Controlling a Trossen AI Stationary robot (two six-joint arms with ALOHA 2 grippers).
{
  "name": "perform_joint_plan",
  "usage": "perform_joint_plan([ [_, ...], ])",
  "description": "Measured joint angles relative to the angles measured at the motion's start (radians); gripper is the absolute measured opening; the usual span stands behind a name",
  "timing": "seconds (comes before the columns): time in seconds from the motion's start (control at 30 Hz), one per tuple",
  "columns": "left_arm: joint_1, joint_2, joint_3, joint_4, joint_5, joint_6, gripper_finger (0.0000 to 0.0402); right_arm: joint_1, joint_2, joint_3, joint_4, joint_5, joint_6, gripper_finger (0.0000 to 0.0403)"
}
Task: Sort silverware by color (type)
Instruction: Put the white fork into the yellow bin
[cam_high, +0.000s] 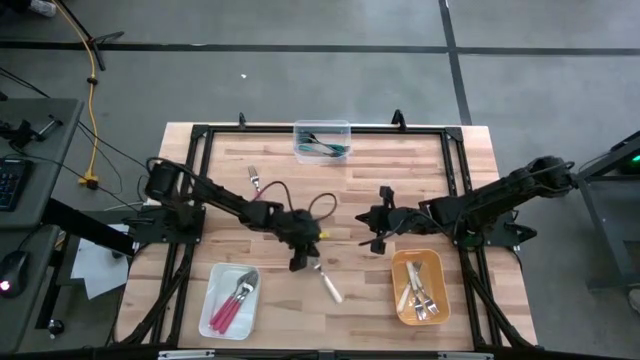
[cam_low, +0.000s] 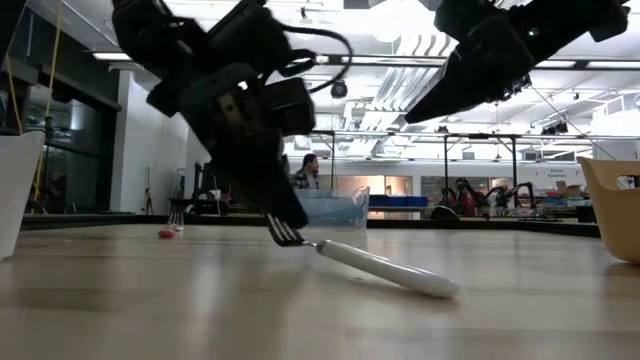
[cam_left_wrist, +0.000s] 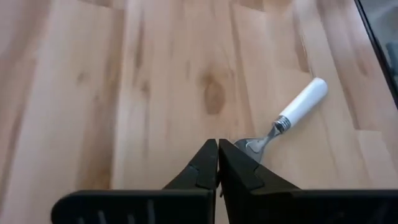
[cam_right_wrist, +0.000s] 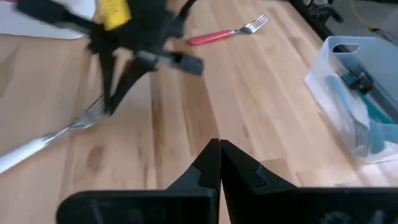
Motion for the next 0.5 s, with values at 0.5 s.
perform_joint_plan([
  [0.5,0.043,-0.204,-0.123,0.149,-0.319,0.085,0.0001,0.029,0.083,0.001,0.119,0.007,0.212,0.0050],
])
